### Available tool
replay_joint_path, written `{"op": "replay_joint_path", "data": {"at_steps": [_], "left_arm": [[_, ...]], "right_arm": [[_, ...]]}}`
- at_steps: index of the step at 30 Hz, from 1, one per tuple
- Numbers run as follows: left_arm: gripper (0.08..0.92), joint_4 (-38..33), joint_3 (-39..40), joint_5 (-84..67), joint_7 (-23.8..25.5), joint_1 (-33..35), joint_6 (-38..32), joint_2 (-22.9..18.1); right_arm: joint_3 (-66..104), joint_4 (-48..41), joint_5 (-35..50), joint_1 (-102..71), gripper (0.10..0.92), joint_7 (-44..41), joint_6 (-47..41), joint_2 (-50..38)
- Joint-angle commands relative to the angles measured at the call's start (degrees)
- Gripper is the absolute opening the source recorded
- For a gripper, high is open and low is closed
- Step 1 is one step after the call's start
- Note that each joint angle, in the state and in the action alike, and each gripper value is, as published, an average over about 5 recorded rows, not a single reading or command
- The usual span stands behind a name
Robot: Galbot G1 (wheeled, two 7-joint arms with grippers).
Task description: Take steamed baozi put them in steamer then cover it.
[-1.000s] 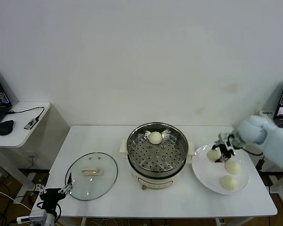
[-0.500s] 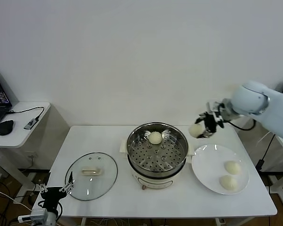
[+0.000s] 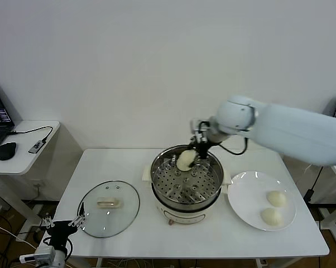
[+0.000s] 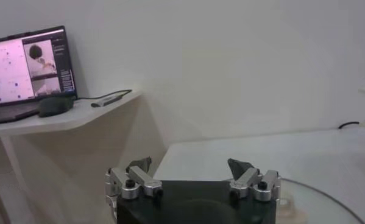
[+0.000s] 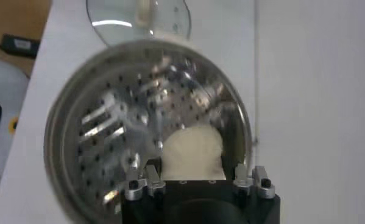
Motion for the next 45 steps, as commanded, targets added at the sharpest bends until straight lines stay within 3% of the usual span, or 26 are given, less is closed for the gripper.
{"op": "replay_joint_path", "data": {"at_steps": [1, 25, 29, 36, 45], "left_arm": [[0.823, 0.0, 0.1, 0.0, 0.0, -0.1, 0.0, -0.1], [0.823, 0.7, 0.2, 0.0, 0.2, -0.4, -0.2, -0.3], [0.823, 0.8, 0.2, 0.0, 0.2, -0.5, -0.2, -0.2], [0.823, 0.8, 0.1, 0.0, 0.1, -0.6, -0.2, -0.2], [0.823, 0.9, -0.1, 0.0, 0.2, -0.4, -0.2, 0.3]], "right_arm": [[-0.3, -4.1, 2.9, -6.1, 0.611, 4.7, -3.9, 9.9], [0.2, -7.8, 0.3, -9.3, 0.612, 7.6, -5.4, 11.0], [0.4, -7.5, 0.1, -8.9, 0.657, 6.8, -5.4, 10.4], [1.2, -4.1, -1.7, -4.1, 0.811, -1.0, -4.3, 5.3], [0.0, 2.2, -11.1, 4.4, 0.823, -15.2, 6.2, -8.9]]}}
